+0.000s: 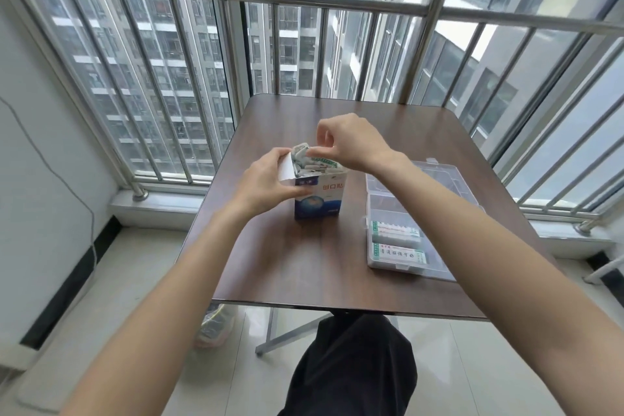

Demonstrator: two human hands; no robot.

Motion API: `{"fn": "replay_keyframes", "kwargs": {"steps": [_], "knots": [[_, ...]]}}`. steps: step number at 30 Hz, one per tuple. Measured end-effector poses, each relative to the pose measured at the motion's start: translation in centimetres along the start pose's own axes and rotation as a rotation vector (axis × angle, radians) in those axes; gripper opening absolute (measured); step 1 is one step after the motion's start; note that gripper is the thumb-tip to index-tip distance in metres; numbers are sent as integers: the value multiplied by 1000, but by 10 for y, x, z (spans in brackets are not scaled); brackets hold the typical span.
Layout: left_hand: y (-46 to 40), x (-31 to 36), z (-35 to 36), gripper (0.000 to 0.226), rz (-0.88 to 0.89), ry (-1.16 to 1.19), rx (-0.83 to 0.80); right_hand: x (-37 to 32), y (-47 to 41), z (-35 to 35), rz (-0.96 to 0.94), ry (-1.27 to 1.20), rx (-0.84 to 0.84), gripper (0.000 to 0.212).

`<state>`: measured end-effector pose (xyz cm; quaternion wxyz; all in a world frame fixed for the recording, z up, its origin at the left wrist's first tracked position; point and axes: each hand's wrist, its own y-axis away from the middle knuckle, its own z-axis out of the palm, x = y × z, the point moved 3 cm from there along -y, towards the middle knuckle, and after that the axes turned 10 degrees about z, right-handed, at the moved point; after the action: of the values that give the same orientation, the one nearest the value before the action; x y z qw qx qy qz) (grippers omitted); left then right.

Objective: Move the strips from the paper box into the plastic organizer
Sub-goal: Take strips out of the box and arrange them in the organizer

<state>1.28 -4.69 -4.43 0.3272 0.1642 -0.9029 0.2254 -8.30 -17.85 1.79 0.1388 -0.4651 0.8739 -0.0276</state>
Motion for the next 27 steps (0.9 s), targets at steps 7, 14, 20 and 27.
{"fn": "replay_keyframes", "kwargs": {"steps": [7, 14, 20, 27], "knots": [[-1, -5, 2, 76, -5, 22, 1, 2, -1, 11, -74, -96, -26, 12], [-1, -5, 2, 76, 2, 23, -3, 0, 2, 20, -98, 115, 23, 30], [-2, -6, 2, 74, 15, 22, 0, 1, 1, 15, -185, -40, 186, 11], [-4, -6, -1, 76, 12, 24, -8, 24, -1, -4, -130, -307, 227, 9]]}}
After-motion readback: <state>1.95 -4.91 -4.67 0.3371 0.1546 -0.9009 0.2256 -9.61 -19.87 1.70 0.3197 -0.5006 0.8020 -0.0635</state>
